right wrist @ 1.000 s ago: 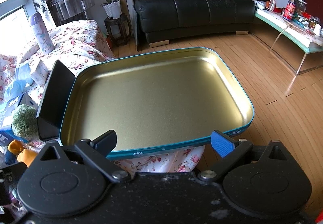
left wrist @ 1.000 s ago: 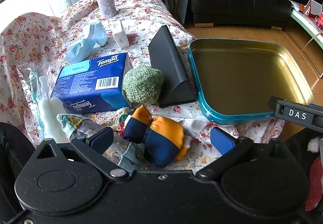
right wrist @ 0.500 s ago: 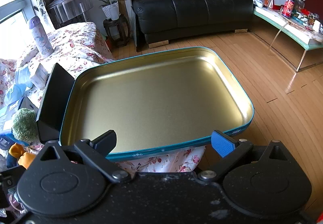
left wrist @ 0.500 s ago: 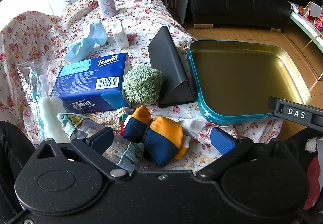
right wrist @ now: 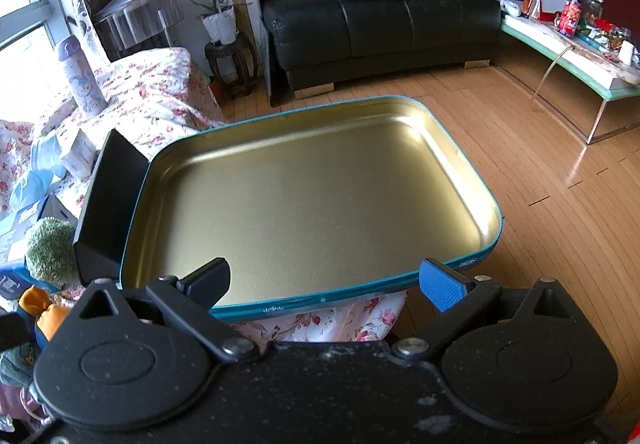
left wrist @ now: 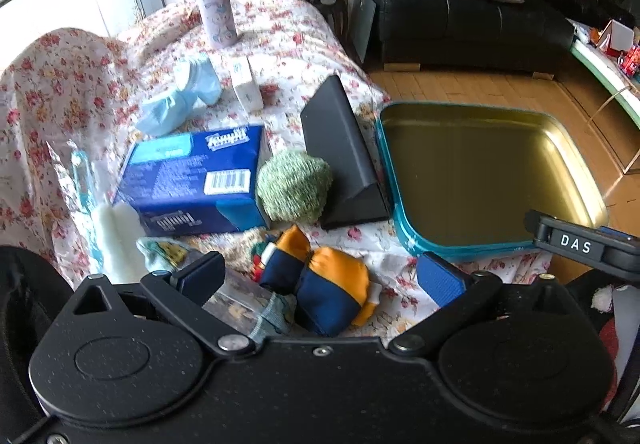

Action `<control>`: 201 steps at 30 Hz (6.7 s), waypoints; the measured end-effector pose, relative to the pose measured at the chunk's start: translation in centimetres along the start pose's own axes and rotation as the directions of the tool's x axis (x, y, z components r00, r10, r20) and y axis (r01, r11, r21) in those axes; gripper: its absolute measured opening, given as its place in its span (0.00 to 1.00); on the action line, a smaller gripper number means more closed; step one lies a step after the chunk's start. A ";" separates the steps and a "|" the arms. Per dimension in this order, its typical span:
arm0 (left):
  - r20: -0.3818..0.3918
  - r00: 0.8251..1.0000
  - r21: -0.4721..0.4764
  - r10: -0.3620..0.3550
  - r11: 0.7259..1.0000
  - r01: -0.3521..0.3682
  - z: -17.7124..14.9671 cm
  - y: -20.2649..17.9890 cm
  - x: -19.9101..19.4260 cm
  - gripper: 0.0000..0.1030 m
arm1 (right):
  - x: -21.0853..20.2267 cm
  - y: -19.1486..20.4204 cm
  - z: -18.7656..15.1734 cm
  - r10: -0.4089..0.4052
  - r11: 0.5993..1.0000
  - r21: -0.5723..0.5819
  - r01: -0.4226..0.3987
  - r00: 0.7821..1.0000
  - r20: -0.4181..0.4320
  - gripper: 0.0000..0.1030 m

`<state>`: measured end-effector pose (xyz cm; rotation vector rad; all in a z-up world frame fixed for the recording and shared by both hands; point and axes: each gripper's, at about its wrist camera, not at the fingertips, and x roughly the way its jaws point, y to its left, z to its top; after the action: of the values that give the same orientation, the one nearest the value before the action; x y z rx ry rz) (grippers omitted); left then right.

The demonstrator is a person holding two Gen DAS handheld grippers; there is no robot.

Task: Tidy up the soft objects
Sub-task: 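Reach down and grasp the clear toiletry bag with the left tool, then grasp the clear bag of dried food with the right tool while the left tool holds the toiletry bag, then carry both bags into the gold tin tray and open both tools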

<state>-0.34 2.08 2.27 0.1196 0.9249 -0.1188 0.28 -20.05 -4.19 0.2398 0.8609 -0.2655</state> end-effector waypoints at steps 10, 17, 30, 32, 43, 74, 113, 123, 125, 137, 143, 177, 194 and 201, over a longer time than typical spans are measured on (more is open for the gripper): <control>0.087 0.996 -0.016 0.017 1.000 -0.016 1.3 4.7 -1.3 0.96 | -1.9 0.9 -0.3 -0.127 0.991 -0.030 0.132 0.984 0.125 0.99; 0.131 0.988 -0.056 0.084 0.995 -0.077 3.2 10.9 -0.7 0.96 | -2.9 1.9 -0.6 -0.135 0.985 -0.091 0.150 0.979 0.150 0.99; -0.040 0.999 -0.051 0.023 0.998 -0.025 2.2 16.9 4.3 0.96 | -3.5 4.1 0.4 0.028 0.999 -0.046 -0.027 0.999 0.022 0.81; -0.077 0.997 -0.040 0.025 0.999 -0.028 2.3 16.8 5.2 0.96 | -3.8 5.8 0.1 0.072 0.995 -0.070 -0.072 0.997 0.000 0.81; -0.183 0.982 -0.077 0.053 0.995 -0.068 3.6 19.0 7.9 0.96 | -6.2 16.6 -2.2 0.277 0.914 -0.283 -0.291 0.957 -0.090 0.84; -0.070 0.967 -0.264 -0.243 0.940 0.217 2.8 21.4 7.7 0.32 | -4.2 23.7 -4.7 0.372 0.850 -0.300 -0.434 0.896 -0.243 0.40; -0.238 0.958 -0.175 -0.158 0.978 0.118 0.9 18.4 9.0 0.51 | -5.8 21.5 -5.6 0.362 0.863 -0.289 -0.414 0.907 -0.216 0.68; -0.129 0.970 -0.256 -0.207 0.952 0.169 1.4 20.2 7.3 0.32 | -7.4 17.1 -3.7 0.363 0.907 -0.189 -0.375 0.927 -0.099 0.76; -0.111 0.970 -0.268 -0.218 0.946 0.182 1.6 20.5 7.0 0.32 | -7.0 16.5 -3.3 0.335 0.923 -0.166 -0.346 0.938 -0.092 0.76; -0.013 0.984 -0.344 -0.176 0.925 0.160 2.9 24.4 3.7 0.31 | -7.5 18.3 -3.7 0.374 0.893 -0.237 -0.382 0.924 -0.080 0.76; 0.002 0.991 -0.366 -0.134 0.922 0.125 3.1 25.6 3.3 0.31 | -7.6 22.2 -4.5 0.409 0.837 -0.354 -0.417 0.907 -0.101 0.74; -0.026 0.984 -0.288 -0.178 0.944 0.163 2.7 22.6 3.7 0.31 | -7.2 21.1 -7.7 0.194 0.877 -0.423 -0.229 0.973 -0.124 0.82; -0.001 0.978 -0.253 -0.211 0.946 0.204 3.2 20.9 1.7 0.31 | -10.7 18.3 -4.4 0.368 0.852 -0.331 -0.406 0.913 -0.175 0.33; 0.015 0.979 -0.202 -0.206 0.958 0.204 4.1 19.0 -0.1 0.31 | -11.0 13.6 -1.4 0.298 0.938 -0.181 -0.296 0.955 -0.017 0.33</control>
<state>5.72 20.21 5.80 -0.1664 0.9488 -0.2155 -3.14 -5.38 4.83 0.1942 0.8200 0.0944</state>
